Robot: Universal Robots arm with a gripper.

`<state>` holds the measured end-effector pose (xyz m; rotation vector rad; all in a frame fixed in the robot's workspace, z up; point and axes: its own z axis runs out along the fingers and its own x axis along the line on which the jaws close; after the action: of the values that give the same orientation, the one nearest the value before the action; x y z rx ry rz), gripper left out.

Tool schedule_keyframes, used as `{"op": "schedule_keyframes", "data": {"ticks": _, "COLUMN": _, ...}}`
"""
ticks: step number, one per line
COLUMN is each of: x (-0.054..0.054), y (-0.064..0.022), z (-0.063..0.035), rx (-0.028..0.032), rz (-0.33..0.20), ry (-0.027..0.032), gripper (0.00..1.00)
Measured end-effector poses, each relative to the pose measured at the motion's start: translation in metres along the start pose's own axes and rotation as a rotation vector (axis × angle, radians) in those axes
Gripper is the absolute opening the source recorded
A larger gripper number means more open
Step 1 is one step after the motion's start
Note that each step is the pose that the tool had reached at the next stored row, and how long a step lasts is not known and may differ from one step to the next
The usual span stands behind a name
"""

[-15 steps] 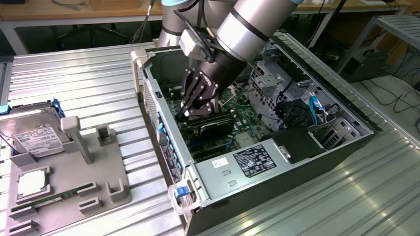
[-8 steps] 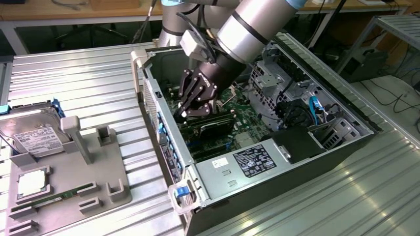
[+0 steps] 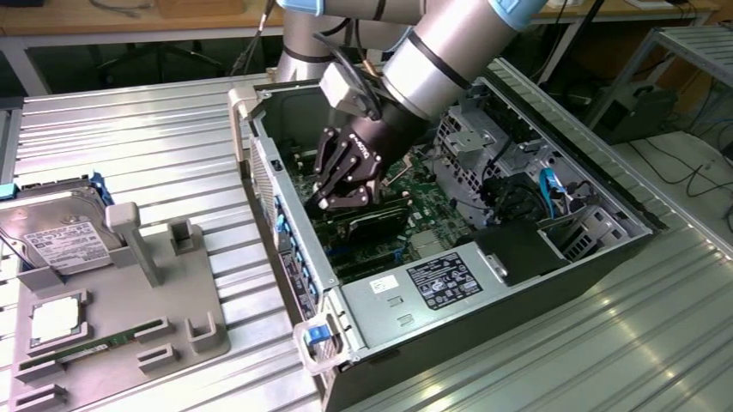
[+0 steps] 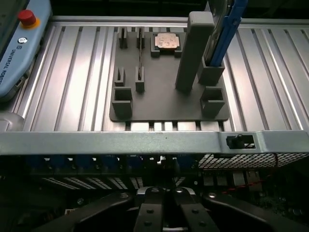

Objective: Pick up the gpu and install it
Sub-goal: 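Press down on the gpu until it lock into place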

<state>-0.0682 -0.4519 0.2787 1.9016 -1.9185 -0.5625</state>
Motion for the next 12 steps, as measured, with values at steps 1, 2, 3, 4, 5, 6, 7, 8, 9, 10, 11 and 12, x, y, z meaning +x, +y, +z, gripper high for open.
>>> {"op": "schedule_keyframes", "data": {"ticks": 1, "x": -0.0005, "y": -0.0026, "z": -0.0018, "rx": -0.0002, "rz": 0.0, "ry": -0.0003, "gripper": 0.11}}
{"op": "schedule_keyframes", "data": {"ticks": 2, "x": -0.0014, "y": -0.0049, "z": -0.0036, "rx": -0.0002, "rz": -0.001, "ry": -0.0011, "gripper": 0.11}}
{"op": "schedule_keyframes", "data": {"ticks": 3, "x": -0.0027, "y": -0.0072, "z": -0.0059, "rx": -0.0002, "rz": -0.001, "ry": -0.0018, "gripper": 0.11}}
{"op": "schedule_keyframes", "data": {"ticks": 4, "x": -0.0035, "y": -0.0079, "z": -0.0066, "rx": 0.0006, "rz": -0.002, "ry": -0.0022, "gripper": 0.11}}
{"op": "schedule_keyframes", "data": {"ticks": 5, "x": -0.0042, "y": -0.008, "z": -0.0067, "rx": 0.0025, "rz": -0.002, "ry": -0.0026, "gripper": 0.11}}
{"op": "schedule_keyframes", "data": {"ticks": 6, "x": -0.0048, "y": -0.0081, "z": -0.0067, "rx": 0.0076, "rz": -0.002, "ry": -0.0027, "gripper": 0.11}}
{"op": "schedule_keyframes", "data": {"ticks": 7, "x": -0.0052, "y": -0.008, "z": -0.0067, "rx": 0.0174, "rz": -0.003, "ry": -0.0023, "gripper": 0.11}}
{"op": "schedule_keyframes", "data": {"ticks": 8, "x": -0.0055, "y": -0.008, "z": -0.0067, "rx": 0.0274, "rz": -0.004, "ry": -0.0019, "gripper": 0.11}}
{"op": "schedule_keyframes", "data": {"ticks": 9, "x": -0.0058, "y": -0.0081, "z": -0.0067, "rx": 0.0405, "rz": -0.005, "ry": -0.0016, "gripper": 0.11}}
{"op": "schedule_keyframes", "data": {"ticks": 10, "x": -0.006, "y": -0.0081, "z": -0.0067, "rx": 0.0548, "rz": -0.006, "ry": -0.0012, "gripper": 0.11}}
{"op": "schedule_keyframes", "data": {"ticks": 11, "x": -0.0062, "y": -0.0081, "z": -0.0066, "rx": 0.0701, "rz": -0.007, "ry": -0.0007, "gripper": 0.11}}
{"op": "schedule_keyframes", "data": {"ticks": 12, "x": -0.0067, "y": -0.008, "z": -0.0066, "rx": 0.0967, "rz": -0.008, "ry": -0.0002, "gripper": 0.11}}
